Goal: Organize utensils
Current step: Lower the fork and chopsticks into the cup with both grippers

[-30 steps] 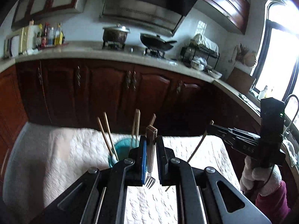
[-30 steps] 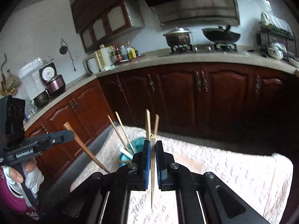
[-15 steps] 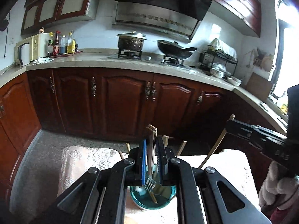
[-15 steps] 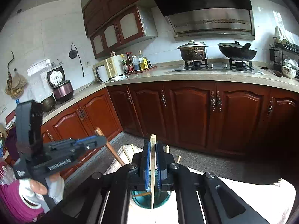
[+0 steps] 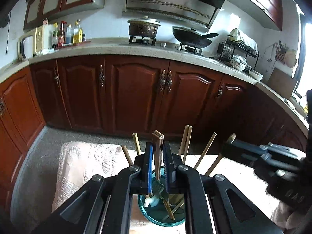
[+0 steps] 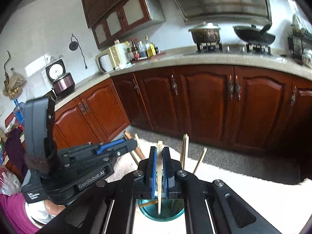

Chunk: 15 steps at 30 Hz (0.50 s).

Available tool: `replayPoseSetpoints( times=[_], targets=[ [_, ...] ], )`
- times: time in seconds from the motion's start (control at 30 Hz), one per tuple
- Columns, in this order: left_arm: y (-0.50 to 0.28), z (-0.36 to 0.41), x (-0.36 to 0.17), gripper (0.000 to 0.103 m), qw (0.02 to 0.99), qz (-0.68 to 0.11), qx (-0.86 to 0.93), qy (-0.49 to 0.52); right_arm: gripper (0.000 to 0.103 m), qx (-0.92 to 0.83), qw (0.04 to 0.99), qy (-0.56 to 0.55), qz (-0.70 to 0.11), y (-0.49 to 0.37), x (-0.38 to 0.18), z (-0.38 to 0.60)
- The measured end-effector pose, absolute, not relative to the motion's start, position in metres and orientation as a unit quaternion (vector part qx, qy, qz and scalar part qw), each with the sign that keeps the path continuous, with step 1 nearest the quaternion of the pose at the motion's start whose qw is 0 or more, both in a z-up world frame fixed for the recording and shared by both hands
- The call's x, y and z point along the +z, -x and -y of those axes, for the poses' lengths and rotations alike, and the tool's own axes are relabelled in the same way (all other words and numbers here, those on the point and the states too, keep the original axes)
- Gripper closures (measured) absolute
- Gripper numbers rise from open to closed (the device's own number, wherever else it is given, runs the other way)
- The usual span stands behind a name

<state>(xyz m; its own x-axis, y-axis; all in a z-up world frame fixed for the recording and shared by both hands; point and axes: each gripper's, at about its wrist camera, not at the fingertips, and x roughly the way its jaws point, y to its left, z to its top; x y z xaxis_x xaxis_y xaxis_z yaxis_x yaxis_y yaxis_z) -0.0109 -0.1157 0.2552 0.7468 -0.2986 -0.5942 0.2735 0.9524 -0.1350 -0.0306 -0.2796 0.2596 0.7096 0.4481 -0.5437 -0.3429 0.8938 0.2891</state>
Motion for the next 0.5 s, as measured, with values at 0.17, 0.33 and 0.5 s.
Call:
replayPoseSetpoints(
  times=[0.17,0.33,0.5],
  targets=[
    [0.011,0.121,0.257,0.093,0.934,-0.320,-0.160,0.013,0.096,0.214,0.910,-0.104,-0.339,0.026,0.230,0.284],
    [0.008,0.117,0.257,0.093,0.931,-0.328,-0.160,0.017,0.096,0.212,0.908,-0.115,-0.343,0.028,0.219,0.291],
    [0.009,0.116,0.260,0.093,0.930,-0.329,-0.161,0.025,0.096,0.205,0.908,-0.121,-0.345,0.028,0.216,0.299]
  ],
)
